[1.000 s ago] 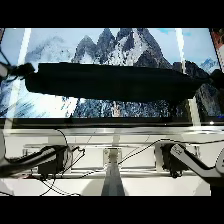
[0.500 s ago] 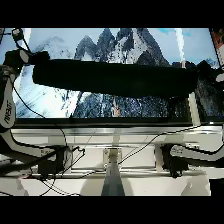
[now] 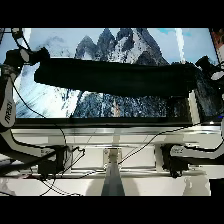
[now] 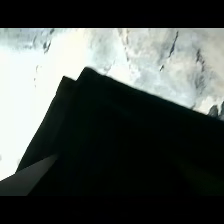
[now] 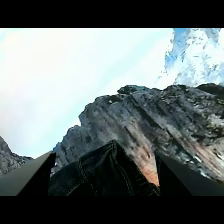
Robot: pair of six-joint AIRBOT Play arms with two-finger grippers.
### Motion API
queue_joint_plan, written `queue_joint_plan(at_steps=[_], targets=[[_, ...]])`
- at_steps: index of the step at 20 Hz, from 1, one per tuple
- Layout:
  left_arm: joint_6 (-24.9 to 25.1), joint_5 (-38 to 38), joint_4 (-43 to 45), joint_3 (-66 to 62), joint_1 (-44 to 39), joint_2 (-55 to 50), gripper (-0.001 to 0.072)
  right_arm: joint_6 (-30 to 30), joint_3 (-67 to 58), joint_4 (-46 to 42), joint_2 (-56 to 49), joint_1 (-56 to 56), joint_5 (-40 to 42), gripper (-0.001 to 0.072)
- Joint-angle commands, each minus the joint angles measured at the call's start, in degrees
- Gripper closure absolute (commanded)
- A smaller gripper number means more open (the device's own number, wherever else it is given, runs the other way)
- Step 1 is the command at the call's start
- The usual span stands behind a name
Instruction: Fold the clothes and pants, and hang the long-sleeved shirts on hangers.
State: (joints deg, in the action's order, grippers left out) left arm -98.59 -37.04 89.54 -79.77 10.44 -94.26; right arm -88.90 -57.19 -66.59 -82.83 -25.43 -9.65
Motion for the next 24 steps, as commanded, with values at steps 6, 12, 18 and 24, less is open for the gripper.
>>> queue_joint_plan(at_steps=[6,12,18,24], targets=[[-6.2,-18.9,-3.0,4.0,10.1,3.3,0.0023,12.6,-0.2,-2.3,0.0,0.1,-7.5,0.0016],[-6.4,1.4,-23.6,21.0,10.4,7.6,0.0023,13.2,-0.2,-2.3,0.0,0.1,-7.7,0.0016],[-6.4,23.1,-28.7,25.9,10.1,7.0,0.0025,15.0,-0.8,-2.3,0.0,0.3,-9.5,0.0017],[-5.6,28.1,-28.3,24.7,8.2,0.8,0.0094,16.6,-8.5,-2.7,0.0,4.2,-21.3,0.0018]])
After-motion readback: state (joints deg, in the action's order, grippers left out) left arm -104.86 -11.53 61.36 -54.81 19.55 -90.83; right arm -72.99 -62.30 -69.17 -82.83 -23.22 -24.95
